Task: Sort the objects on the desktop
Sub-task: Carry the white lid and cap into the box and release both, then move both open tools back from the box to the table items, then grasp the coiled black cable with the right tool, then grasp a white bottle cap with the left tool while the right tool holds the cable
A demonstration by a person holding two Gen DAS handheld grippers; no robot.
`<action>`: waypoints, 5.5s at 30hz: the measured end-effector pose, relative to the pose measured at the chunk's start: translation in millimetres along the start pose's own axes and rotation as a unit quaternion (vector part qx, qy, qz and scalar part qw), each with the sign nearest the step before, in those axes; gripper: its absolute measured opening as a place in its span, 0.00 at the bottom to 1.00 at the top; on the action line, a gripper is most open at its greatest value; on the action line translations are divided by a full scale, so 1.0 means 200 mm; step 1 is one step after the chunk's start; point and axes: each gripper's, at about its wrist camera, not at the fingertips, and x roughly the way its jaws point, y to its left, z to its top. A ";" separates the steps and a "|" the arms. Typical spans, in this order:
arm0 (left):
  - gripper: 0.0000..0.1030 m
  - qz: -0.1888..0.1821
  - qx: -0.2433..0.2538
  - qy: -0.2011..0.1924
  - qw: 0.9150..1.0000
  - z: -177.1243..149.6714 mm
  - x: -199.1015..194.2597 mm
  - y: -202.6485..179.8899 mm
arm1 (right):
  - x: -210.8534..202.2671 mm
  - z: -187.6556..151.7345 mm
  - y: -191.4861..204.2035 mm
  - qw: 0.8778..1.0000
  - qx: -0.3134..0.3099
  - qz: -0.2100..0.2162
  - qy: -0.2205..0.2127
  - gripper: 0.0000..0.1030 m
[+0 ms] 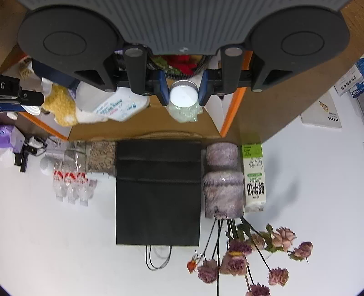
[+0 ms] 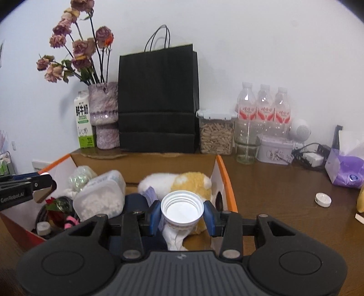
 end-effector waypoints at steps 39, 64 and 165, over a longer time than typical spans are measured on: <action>1.00 0.019 0.012 -0.059 0.998 -0.03 -0.14 -0.06 | -0.15 -0.01 0.08 0.999 -0.024 -0.015 -0.045 1.00; 1.00 0.034 -0.006 -0.072 0.997 -0.10 -0.29 -0.02 | -0.28 -0.12 0.13 0.996 -0.043 -0.042 -0.070 1.00; 0.28 -0.047 0.017 0.132 0.990 -0.29 -0.26 -0.22 | -0.40 -0.34 -0.01 0.998 0.030 0.039 0.047 0.52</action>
